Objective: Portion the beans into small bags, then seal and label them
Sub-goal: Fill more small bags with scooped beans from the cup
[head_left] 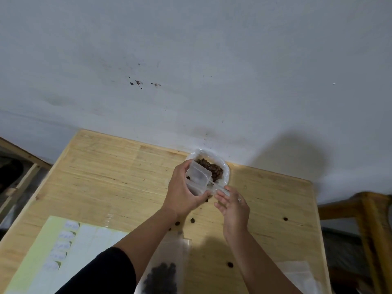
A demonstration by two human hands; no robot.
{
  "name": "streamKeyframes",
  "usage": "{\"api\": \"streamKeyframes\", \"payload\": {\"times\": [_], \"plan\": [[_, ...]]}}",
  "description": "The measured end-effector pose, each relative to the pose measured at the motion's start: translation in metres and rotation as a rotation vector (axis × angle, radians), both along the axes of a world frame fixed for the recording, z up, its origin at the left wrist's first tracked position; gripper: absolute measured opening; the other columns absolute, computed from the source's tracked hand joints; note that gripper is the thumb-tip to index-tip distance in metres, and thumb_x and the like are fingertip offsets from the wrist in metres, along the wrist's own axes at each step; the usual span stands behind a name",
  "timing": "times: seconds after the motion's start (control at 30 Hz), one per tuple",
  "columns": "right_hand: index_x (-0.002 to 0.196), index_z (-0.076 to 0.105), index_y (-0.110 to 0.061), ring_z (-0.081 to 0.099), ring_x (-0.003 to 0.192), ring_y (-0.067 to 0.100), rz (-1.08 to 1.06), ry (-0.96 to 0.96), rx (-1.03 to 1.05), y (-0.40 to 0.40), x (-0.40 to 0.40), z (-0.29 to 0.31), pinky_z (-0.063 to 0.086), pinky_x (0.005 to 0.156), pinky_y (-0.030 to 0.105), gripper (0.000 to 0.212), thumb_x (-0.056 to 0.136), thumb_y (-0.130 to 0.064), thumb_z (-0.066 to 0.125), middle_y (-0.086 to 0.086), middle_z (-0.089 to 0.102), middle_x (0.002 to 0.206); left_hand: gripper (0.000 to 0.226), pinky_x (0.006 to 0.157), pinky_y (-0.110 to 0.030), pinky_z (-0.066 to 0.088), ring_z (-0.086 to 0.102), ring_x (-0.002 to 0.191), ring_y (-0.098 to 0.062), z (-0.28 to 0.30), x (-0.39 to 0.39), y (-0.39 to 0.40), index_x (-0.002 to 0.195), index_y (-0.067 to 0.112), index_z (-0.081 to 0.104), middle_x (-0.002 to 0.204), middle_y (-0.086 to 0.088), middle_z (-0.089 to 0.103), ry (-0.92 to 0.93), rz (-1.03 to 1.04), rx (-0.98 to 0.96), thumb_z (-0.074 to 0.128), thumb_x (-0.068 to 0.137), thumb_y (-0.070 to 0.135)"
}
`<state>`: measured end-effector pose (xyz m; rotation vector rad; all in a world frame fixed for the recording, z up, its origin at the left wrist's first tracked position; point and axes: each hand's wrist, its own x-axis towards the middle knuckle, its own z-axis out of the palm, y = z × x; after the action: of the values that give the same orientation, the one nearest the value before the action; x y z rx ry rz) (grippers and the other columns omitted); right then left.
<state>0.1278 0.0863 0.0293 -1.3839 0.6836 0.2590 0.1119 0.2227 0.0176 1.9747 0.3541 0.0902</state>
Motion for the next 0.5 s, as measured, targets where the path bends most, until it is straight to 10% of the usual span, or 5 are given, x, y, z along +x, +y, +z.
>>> {"api": "streamKeyframes", "payload": {"times": [0.5], "plan": [[0.094, 0.063, -0.008, 0.065, 0.064, 0.015, -0.082, -0.202, 0.036, -0.030, 0.003, 0.057, 0.049, 0.044, 0.020, 0.026, 0.100, -0.017, 0.038, 0.012, 0.067, 0.080, 0.099, 0.099, -0.012, 0.027, 0.032, 0.119, 0.003, 0.002, 0.004, -0.002, 0.141, 0.020, 0.030, 0.138, 0.008, 0.036, 0.000, 0.016, 0.031, 0.087, 0.062, 0.032]]}}
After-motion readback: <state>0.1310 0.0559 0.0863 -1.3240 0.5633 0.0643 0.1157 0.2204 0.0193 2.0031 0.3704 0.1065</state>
